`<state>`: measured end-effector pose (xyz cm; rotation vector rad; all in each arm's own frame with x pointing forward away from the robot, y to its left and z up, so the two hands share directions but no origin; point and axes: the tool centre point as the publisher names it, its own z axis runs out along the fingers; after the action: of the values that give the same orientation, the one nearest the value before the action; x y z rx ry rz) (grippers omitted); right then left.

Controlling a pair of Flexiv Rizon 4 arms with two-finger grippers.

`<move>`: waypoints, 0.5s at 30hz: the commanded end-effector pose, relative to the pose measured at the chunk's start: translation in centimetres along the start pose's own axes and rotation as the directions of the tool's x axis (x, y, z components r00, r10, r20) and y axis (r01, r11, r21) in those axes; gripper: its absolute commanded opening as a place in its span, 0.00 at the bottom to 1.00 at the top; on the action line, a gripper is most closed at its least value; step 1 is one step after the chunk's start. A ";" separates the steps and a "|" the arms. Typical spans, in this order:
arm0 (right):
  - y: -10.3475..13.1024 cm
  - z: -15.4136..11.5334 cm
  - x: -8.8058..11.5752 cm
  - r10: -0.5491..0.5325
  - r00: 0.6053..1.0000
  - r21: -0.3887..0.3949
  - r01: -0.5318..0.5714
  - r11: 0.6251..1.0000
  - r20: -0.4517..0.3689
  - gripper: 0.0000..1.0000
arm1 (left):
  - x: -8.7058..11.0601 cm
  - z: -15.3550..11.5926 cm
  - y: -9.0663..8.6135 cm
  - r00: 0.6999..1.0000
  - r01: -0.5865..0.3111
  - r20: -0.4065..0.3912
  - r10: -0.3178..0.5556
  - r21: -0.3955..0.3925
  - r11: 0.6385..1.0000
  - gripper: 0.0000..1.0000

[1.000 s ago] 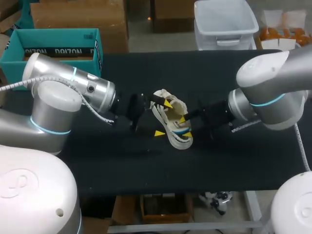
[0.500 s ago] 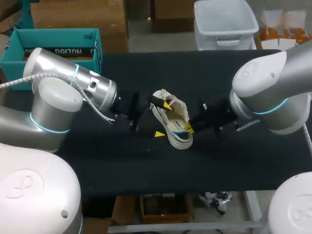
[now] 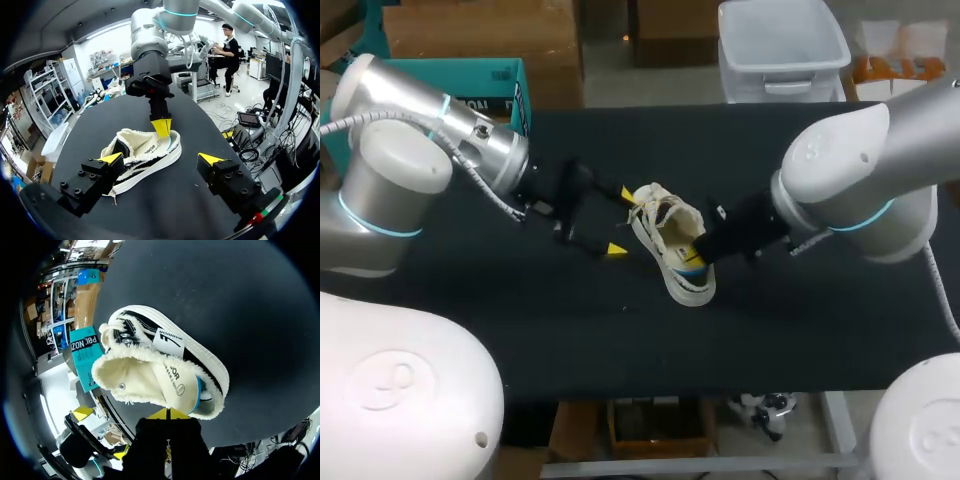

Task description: Open the shoe tongue, take the insole out of the shoe, put the insole back into the shoe, and pack the shoe into the shoebox

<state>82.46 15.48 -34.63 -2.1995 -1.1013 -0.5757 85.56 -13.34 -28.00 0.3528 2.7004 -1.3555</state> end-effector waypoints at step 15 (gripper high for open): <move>1.7 5.5 -1.9 -0.025 0.996 -0.087 0.033 0.996 0.090 0.00 | 0.3 -1.8 0.4 0.997 0.067 -0.031 -0.067 -0.014 0.998 1.00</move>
<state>83.62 16.35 -39.77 -2.2327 -1.1607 -0.5488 85.34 -11.70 -27.31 0.2865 2.7692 -1.3566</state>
